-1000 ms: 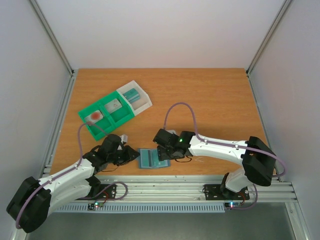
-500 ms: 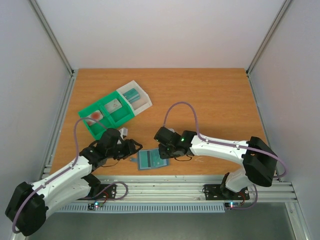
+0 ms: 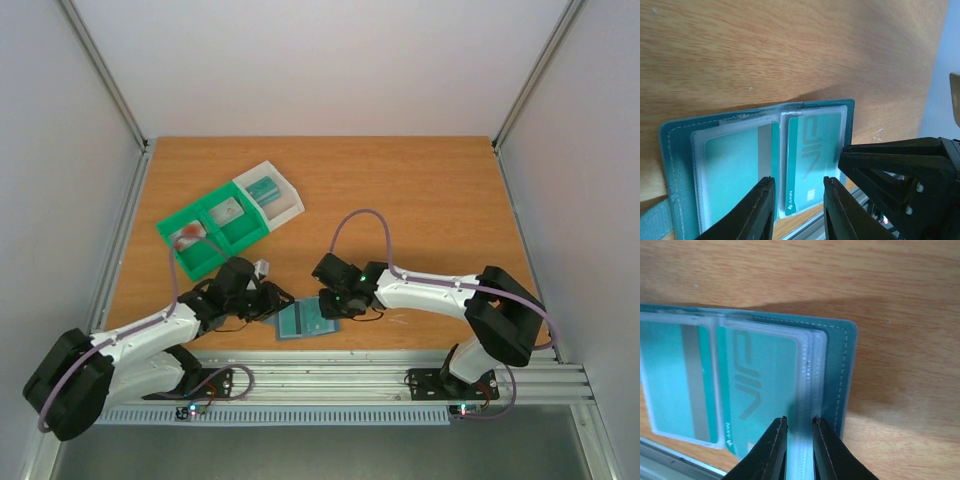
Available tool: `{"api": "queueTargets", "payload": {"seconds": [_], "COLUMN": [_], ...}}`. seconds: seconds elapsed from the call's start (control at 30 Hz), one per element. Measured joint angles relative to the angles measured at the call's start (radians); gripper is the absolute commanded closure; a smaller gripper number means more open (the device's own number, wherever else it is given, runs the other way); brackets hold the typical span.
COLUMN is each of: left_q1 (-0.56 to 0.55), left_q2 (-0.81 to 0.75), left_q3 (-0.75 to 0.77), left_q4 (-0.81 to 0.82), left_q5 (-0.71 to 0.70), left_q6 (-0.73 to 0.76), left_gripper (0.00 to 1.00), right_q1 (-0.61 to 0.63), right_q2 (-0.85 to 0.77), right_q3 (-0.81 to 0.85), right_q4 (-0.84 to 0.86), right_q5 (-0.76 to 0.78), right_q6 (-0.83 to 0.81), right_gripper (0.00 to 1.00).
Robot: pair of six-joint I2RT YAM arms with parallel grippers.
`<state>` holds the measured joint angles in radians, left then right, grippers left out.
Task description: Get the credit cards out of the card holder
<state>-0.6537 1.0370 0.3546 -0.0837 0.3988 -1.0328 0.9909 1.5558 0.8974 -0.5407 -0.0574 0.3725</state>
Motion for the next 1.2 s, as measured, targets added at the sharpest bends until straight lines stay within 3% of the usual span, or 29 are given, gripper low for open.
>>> {"api": "queueTargets", "payload": {"seconds": [0.63,1.2], "left_q1": [-0.05,-0.051], "left_q2": [0.273,0.312], "left_q3": [-0.045,-0.063], "left_q4": [0.315,0.415], "left_q5": [0.024,0.025], "left_q6": [-0.046,-0.068], "left_gripper": [0.71,0.7], "right_q1": [0.0,0.0], "right_q2": [0.025,-0.089], "right_q3": [-0.082,-0.003], "right_q4": [0.056,-0.018], "right_q5": [-0.004,0.0], "right_q6": [0.016,0.007], "right_gripper": [0.9,0.86]}}
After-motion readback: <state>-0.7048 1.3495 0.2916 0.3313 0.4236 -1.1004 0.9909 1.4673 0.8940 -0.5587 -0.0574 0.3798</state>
